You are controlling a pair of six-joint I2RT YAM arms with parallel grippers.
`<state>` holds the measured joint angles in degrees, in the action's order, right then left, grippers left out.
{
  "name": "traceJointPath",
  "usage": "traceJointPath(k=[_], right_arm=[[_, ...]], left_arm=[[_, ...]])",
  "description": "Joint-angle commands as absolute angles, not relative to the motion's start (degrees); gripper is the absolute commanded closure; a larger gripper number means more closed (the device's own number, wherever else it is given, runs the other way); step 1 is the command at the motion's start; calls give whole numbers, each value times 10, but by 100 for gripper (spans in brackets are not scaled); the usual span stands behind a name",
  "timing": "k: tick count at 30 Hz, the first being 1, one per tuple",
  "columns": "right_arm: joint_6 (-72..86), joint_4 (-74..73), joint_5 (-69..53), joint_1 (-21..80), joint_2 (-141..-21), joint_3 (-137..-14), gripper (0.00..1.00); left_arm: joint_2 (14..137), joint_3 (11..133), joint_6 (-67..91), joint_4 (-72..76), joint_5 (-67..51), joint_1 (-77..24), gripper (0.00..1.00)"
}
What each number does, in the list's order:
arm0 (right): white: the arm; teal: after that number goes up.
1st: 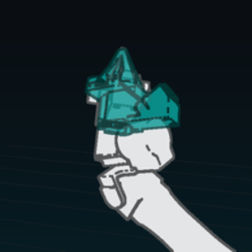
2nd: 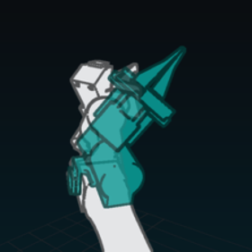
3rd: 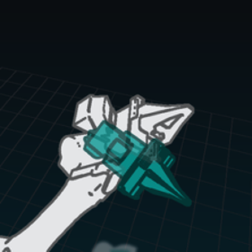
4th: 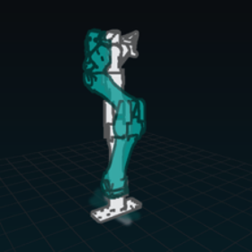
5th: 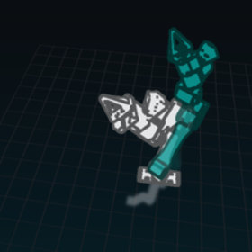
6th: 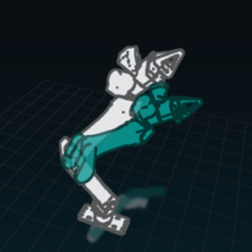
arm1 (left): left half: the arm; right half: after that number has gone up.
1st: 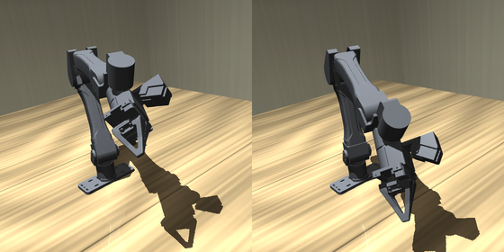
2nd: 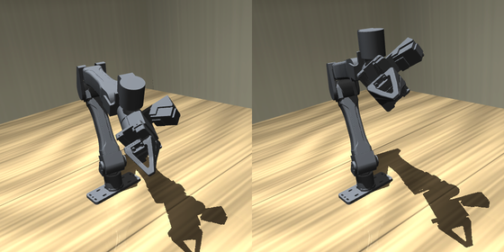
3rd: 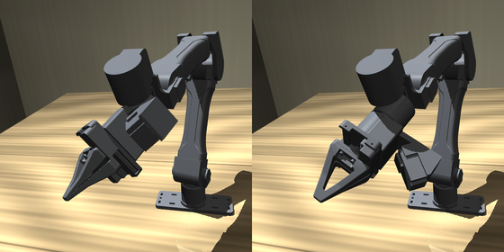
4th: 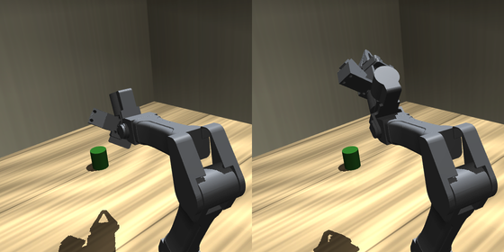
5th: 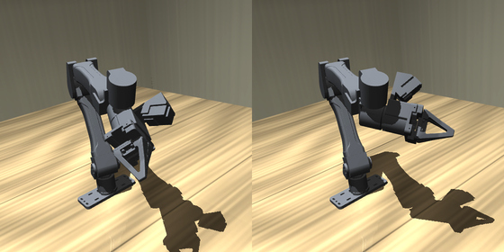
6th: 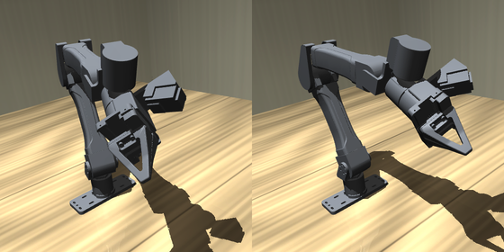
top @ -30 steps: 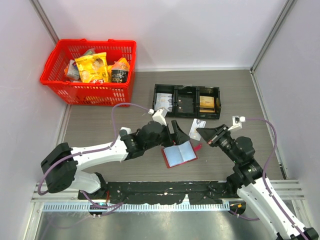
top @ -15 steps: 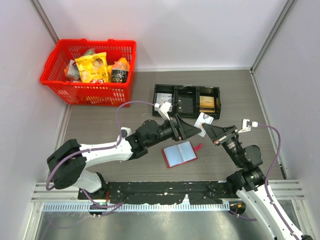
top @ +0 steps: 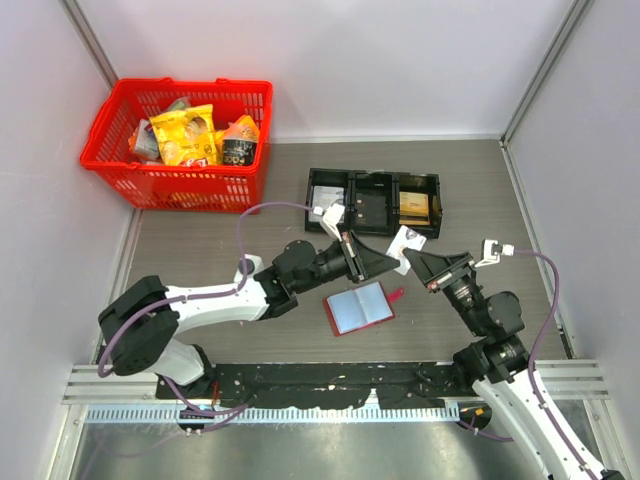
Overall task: Take the credit cards out of the card holder
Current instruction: Place the credit card in the storage box.
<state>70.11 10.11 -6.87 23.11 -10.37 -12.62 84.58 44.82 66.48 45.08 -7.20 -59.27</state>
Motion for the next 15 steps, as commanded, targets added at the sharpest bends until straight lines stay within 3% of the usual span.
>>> traceJointPath(k=[1,6,13,15], right_arm=[[654,67,-76,230,-93,-152,88],[572,-54,-50,230,-82,-199,61],[449,-167,-31,230,-87,-249,50],[425,-180,-30,230,-86,-254,43]], left_arm=[[804,451,610,391,-96,-564,100],[798,497,517,213,-200,-484,100],[851,663,219,-189,-182,-426,100],[876,707,165,-249,-176,-417,100]])
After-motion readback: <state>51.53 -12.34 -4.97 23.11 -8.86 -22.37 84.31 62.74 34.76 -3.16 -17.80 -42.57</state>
